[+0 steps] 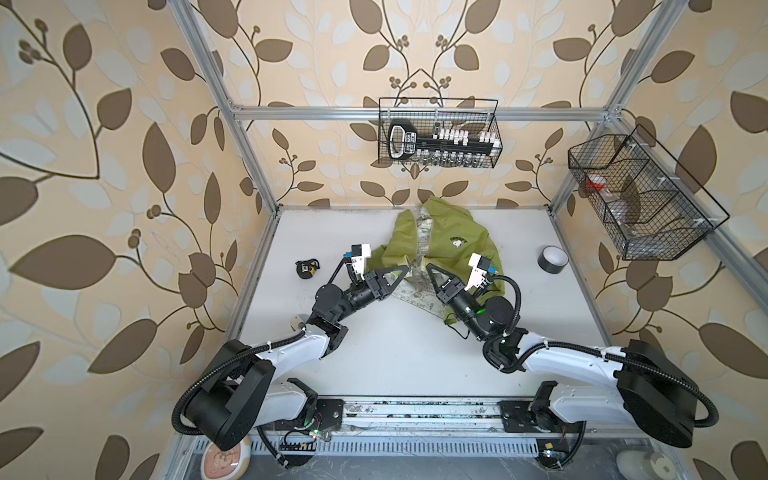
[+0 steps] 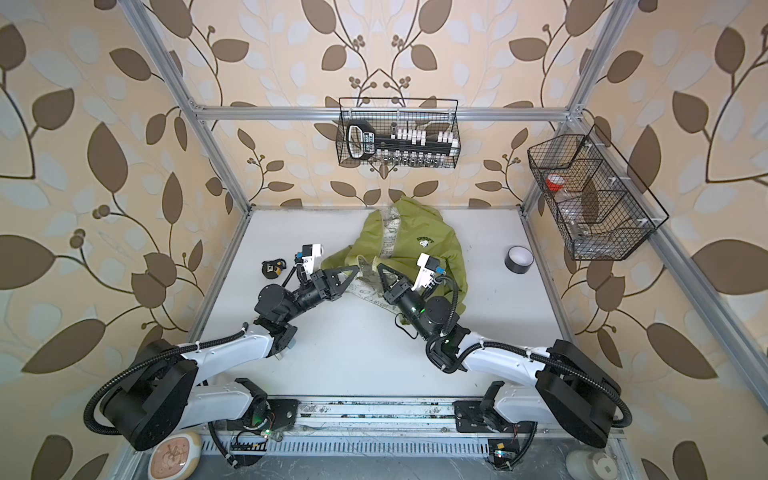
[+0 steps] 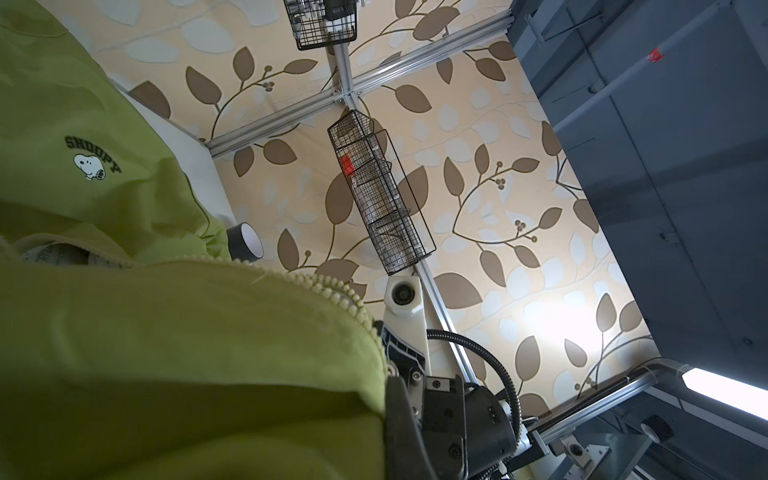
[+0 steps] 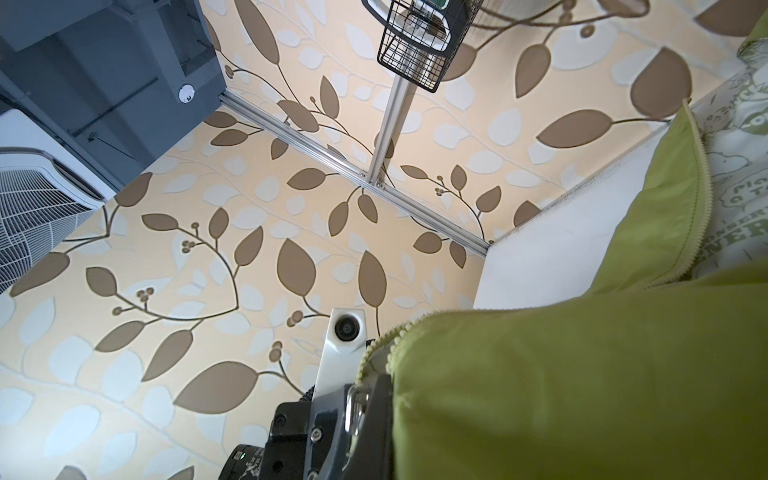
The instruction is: Zip up the jacket
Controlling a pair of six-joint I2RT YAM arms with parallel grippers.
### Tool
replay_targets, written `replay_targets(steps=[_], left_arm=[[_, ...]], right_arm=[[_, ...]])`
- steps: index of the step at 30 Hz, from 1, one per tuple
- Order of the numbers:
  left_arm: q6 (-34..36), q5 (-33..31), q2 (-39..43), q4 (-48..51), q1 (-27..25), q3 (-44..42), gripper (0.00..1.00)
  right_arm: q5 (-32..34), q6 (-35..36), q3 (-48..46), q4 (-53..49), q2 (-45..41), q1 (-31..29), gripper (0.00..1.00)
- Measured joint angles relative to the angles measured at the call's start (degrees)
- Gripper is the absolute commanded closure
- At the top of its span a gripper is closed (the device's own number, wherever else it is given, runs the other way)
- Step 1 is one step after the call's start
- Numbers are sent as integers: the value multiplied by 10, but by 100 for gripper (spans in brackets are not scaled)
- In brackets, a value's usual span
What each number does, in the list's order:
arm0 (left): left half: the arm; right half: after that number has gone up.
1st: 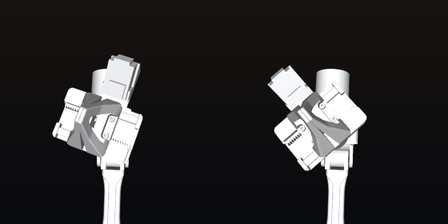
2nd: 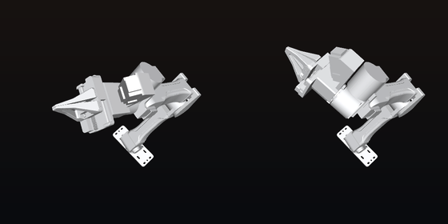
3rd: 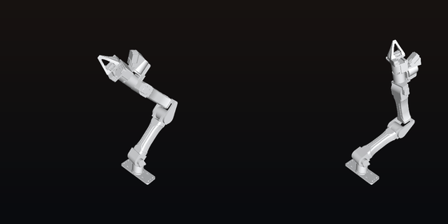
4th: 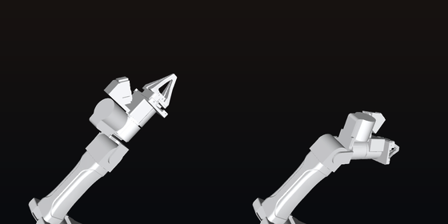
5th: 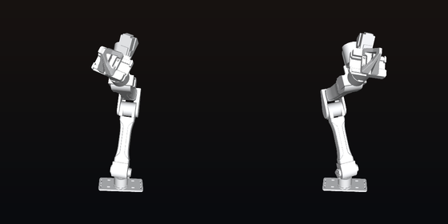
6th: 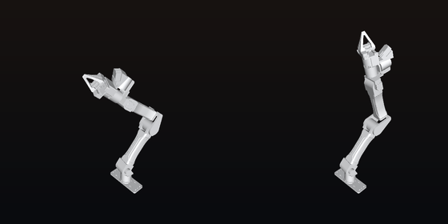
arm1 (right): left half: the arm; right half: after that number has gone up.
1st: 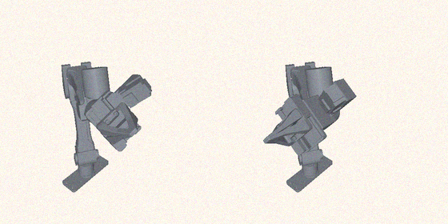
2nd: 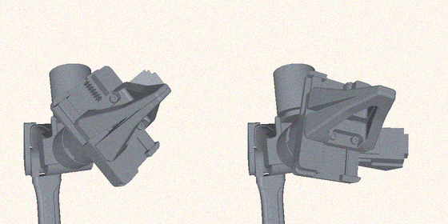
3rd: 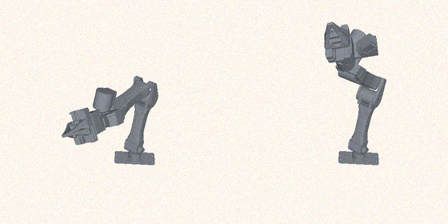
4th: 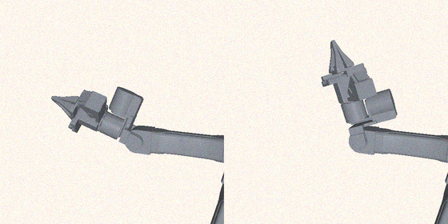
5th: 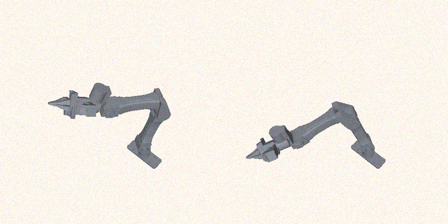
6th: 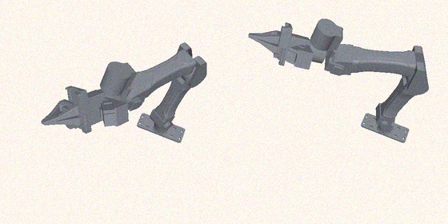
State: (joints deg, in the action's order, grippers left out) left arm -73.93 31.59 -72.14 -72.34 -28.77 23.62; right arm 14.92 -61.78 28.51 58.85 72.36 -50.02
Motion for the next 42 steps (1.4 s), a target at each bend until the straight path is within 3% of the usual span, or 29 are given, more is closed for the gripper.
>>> replay_targets(steps=[27,42], left_arm=[[-40,24,-24,-30,0,9,100],[-40,24,-24,-30,0,9,100]], right_arm=[[4,10,42,5,36,-13,100],[42,16,42,5,27,-24,100]])
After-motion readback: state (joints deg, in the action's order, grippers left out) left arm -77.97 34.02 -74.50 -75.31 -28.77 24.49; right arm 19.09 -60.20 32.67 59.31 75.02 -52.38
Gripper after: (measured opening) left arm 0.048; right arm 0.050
